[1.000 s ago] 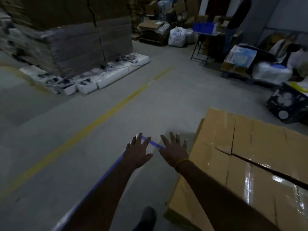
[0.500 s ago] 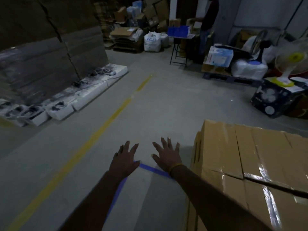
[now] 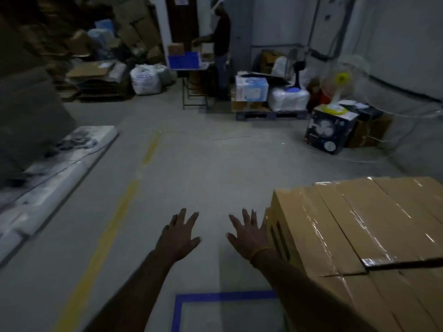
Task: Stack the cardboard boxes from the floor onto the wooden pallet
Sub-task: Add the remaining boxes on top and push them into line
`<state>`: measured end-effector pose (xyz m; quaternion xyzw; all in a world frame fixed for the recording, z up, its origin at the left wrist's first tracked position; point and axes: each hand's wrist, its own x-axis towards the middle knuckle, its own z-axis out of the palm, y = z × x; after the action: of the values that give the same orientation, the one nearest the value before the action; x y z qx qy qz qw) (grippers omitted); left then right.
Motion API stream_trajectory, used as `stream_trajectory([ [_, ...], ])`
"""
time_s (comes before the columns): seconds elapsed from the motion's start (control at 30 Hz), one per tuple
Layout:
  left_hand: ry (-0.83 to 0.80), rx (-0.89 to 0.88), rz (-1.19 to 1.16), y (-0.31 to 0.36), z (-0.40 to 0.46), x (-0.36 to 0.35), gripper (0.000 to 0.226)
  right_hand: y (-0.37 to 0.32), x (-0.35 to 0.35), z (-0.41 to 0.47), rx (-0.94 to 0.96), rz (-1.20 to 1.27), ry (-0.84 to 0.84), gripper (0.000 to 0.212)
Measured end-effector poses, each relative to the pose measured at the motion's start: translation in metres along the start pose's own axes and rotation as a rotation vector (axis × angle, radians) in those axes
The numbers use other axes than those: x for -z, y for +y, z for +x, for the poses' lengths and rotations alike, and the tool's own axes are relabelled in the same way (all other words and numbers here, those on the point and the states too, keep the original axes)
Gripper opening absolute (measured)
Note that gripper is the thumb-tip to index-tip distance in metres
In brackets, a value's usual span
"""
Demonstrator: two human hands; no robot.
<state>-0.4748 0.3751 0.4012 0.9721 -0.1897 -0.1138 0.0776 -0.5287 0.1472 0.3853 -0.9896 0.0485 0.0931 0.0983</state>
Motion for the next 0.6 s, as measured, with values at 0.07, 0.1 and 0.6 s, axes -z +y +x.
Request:
stream_trajectory([
  [0.07,-0.013,-0.045,-0.001,-0.009,0.040,0.010,0.081,-0.008,0.007,0.024,-0.056,0.025,0.021,0.065],
  [0.1,-0.026,-0.063,-0.011,-0.011,0.057,0.012,0.082,-0.010,0.008,0.033,-0.078,0.024,0.021,0.065],
  [0.6,-0.172,-0.386,0.026,0.022,0.336,0.022,0.084,0.071,0.038,0.245,-0.436,0.104,0.050,0.068],
])
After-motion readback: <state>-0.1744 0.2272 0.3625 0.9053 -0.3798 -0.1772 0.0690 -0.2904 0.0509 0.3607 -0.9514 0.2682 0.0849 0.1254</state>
